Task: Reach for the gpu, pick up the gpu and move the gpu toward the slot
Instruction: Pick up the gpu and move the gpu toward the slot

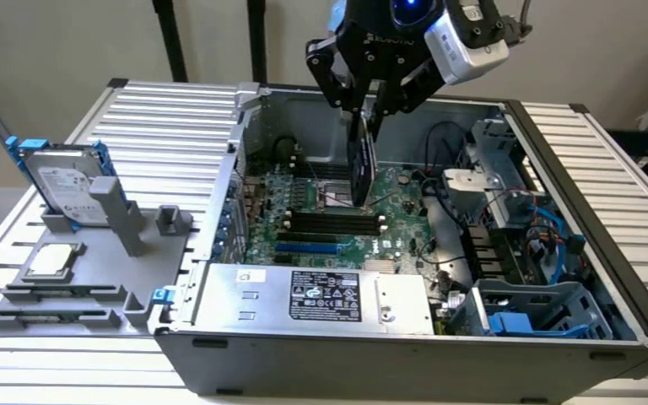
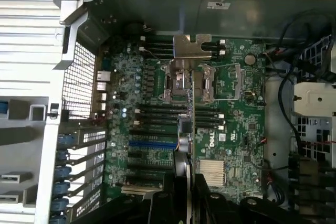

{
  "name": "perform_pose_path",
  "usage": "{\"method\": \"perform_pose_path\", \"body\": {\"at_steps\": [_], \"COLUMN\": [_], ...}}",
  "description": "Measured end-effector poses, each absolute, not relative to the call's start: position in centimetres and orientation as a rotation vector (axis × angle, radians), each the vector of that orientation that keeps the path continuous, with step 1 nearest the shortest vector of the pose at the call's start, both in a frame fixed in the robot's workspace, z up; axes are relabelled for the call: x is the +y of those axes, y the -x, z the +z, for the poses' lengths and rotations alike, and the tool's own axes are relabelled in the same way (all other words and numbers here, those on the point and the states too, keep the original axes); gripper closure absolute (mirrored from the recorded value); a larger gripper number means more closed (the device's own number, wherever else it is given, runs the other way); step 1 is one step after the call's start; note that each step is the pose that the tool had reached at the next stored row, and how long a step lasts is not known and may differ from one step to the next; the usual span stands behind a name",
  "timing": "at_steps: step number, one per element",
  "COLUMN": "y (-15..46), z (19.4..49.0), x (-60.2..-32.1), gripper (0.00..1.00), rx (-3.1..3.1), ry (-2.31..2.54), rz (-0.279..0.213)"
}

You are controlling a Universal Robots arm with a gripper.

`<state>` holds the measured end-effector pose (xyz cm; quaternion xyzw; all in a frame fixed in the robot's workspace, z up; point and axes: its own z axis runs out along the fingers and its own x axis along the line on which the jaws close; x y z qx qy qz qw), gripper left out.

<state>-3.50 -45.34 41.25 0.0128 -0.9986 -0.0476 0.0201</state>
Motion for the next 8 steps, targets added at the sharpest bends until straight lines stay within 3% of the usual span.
{"method": "perform_pose_path", "body": {"at_steps": [8], "y": [3.43], "z": [41.26], "x": [-45.33], "gripper": [0.74], "rx": [-3.098], "ry": [-0.039], "rz": [-0.147]}}
